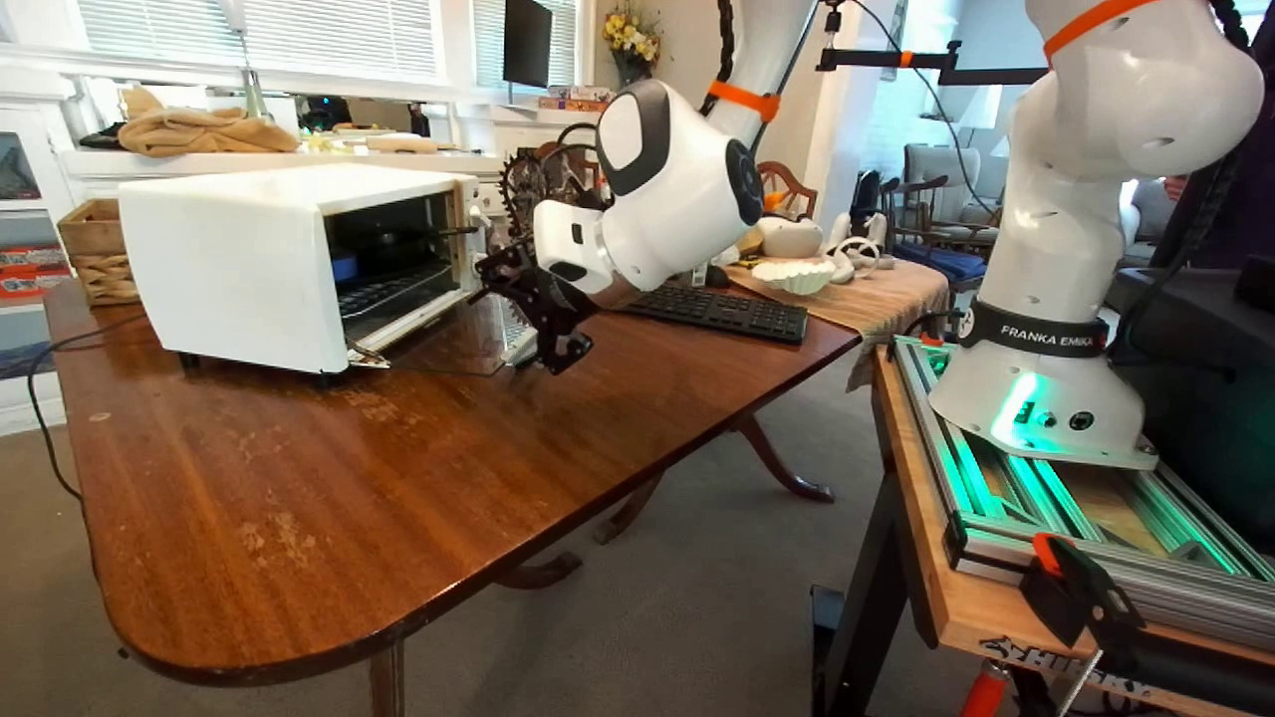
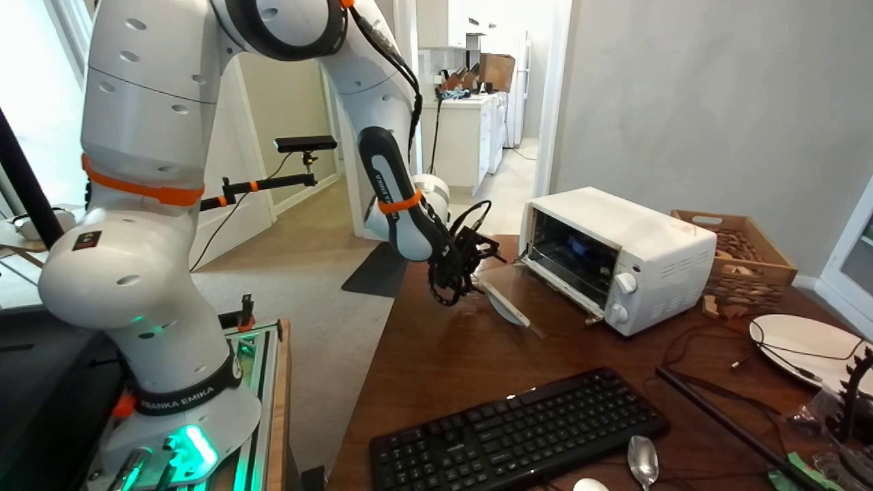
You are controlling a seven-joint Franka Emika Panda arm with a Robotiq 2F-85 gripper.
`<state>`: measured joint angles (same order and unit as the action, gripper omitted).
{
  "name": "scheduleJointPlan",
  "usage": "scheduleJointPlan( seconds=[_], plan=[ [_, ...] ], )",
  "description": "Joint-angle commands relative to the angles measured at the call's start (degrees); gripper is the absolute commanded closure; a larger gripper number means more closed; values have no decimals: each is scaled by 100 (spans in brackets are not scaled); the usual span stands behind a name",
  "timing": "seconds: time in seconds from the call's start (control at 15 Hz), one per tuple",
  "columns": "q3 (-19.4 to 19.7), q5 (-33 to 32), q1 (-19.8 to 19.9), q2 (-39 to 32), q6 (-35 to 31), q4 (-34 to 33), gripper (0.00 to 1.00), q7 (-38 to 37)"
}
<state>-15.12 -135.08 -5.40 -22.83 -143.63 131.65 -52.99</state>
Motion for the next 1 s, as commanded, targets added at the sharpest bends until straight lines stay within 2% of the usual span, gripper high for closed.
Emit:
scheduleJointPlan(
  seconds=[0.0,0.33,0.93],
  plan=[
    [-102,-111,108,-543,-382,-623,0,233],
    [-249,-69,111,-875,-532,-948,0,443],
    [-196,40,-30,-389,90,-667,0,1347]
  ],
)
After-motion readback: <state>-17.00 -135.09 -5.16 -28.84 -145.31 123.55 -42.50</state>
